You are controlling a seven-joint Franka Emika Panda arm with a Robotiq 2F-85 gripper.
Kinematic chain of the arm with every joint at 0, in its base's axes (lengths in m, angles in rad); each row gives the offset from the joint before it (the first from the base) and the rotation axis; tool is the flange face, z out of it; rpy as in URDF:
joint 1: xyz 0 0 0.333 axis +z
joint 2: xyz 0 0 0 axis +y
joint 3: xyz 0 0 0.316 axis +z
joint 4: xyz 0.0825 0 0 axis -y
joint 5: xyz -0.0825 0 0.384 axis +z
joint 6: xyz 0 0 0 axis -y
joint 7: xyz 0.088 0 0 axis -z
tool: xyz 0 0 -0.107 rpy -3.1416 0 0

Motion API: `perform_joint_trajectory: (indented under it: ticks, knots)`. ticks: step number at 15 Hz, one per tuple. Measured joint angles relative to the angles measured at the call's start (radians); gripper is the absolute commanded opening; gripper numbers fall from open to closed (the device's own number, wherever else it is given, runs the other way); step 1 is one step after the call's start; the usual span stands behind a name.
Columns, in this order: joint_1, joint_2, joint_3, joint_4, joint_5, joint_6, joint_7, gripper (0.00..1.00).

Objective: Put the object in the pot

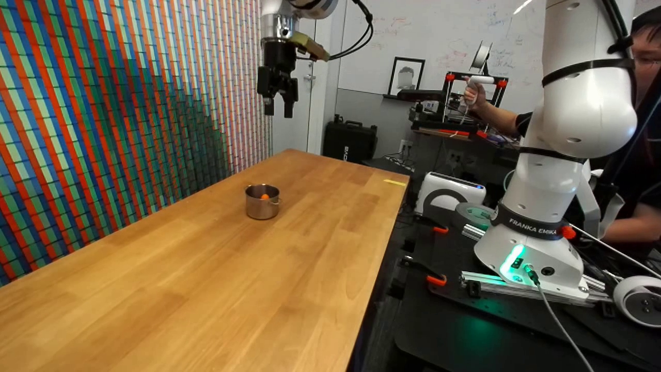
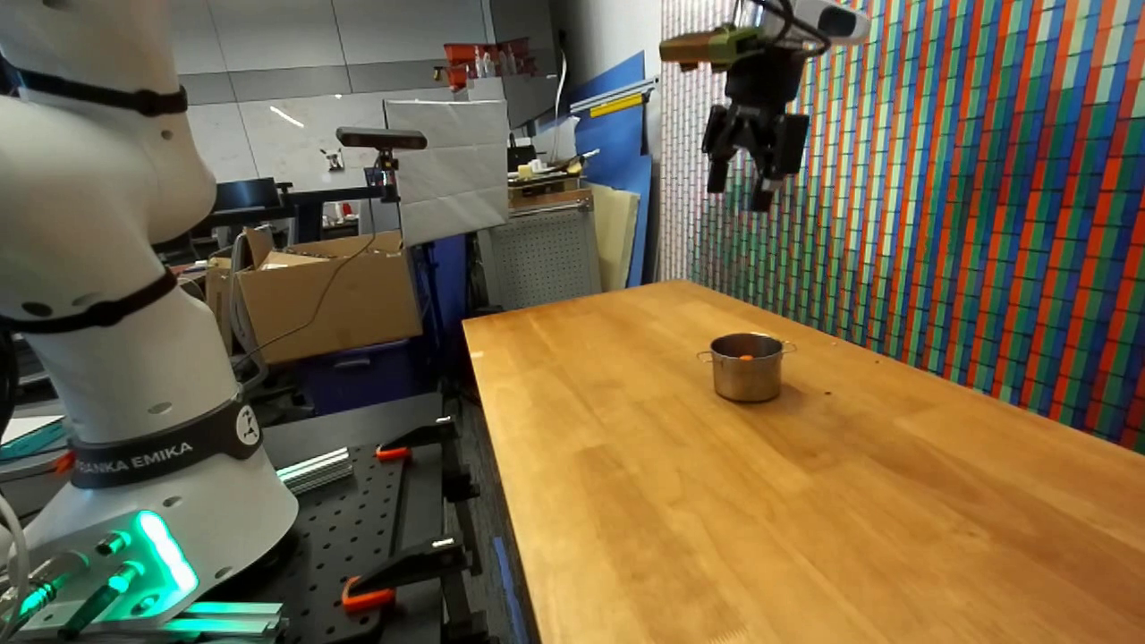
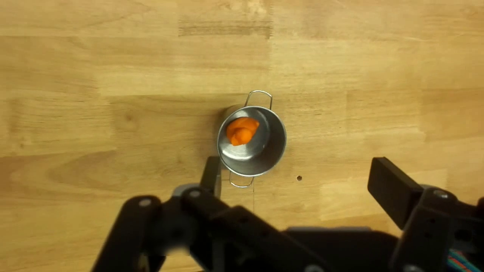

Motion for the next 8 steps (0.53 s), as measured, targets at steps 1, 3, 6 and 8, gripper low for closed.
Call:
perform_joint_trajectory:
  ticks: [1, 3, 6, 8]
  knots:
    - [0.0, -0.024, -0.005, 0.009, 0.0, -0.029, 0.0, 1.0]
    - [0.0, -0.068, -0.01, 0.028, 0.0, -0.073, 0.0, 1.0]
    - [0.0, -0.116, -0.014, 0.056, 0.0, -0.141, 0.0, 1.0]
    - [0.0, -0.132, -0.015, 0.065, 0.0, -0.17, 0.0, 1.0]
